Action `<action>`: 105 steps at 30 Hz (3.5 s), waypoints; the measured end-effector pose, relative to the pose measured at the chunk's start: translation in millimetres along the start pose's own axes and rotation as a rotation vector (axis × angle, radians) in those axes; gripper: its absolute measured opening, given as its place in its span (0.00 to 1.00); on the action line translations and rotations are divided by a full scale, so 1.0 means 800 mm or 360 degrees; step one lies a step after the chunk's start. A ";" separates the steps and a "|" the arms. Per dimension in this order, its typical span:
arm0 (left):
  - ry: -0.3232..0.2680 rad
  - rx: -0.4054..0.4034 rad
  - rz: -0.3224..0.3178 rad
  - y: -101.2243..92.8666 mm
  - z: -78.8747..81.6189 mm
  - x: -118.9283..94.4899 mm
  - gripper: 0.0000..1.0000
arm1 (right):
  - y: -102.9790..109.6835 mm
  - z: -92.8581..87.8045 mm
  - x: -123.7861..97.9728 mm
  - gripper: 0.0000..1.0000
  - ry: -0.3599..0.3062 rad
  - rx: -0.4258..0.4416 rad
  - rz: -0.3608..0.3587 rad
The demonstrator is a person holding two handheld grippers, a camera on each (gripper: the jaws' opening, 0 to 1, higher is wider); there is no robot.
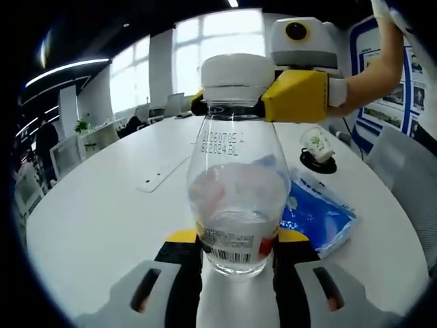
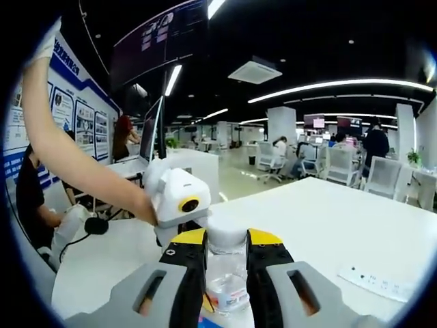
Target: Arrange the tabletop items into an orderly group along one side of the table until the central work area is clear of visible clutter.
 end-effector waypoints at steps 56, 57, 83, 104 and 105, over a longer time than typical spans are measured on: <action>-0.0257 -0.0403 0.0854 -0.159 0.080 -0.091 0.99 | 0.044 0.074 -0.173 0.95 -0.0042 0.0172 -0.0238; -0.0260 -0.0400 0.0866 -0.163 0.083 -0.093 0.99 | 0.048 0.075 -0.179 0.96 -0.0040 0.0174 -0.0239; -0.0112 -0.0448 0.0878 -0.219 0.100 -0.097 0.99 | 0.081 0.070 -0.316 0.94 0.0053 0.0189 -0.0447; -0.0125 -0.0575 0.0828 -0.222 0.076 -0.092 0.96 | 0.083 0.063 -0.314 0.82 0.0151 0.0171 -0.0540; -0.0133 -0.0594 0.0842 -0.222 0.076 -0.092 0.95 | 0.078 0.063 -0.313 0.81 0.0149 0.0186 -0.0544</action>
Point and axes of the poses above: the point that each gripper's makers call its tool centre point, and the gripper's own axes: x roughly forward along the fingers, y roughly to its left, z roughly out of its top, the point moved 5 cm from there along -x, roughly backward along the fingers, and after that the axes turned 8 degrees about -y, right-handed, at the moved point
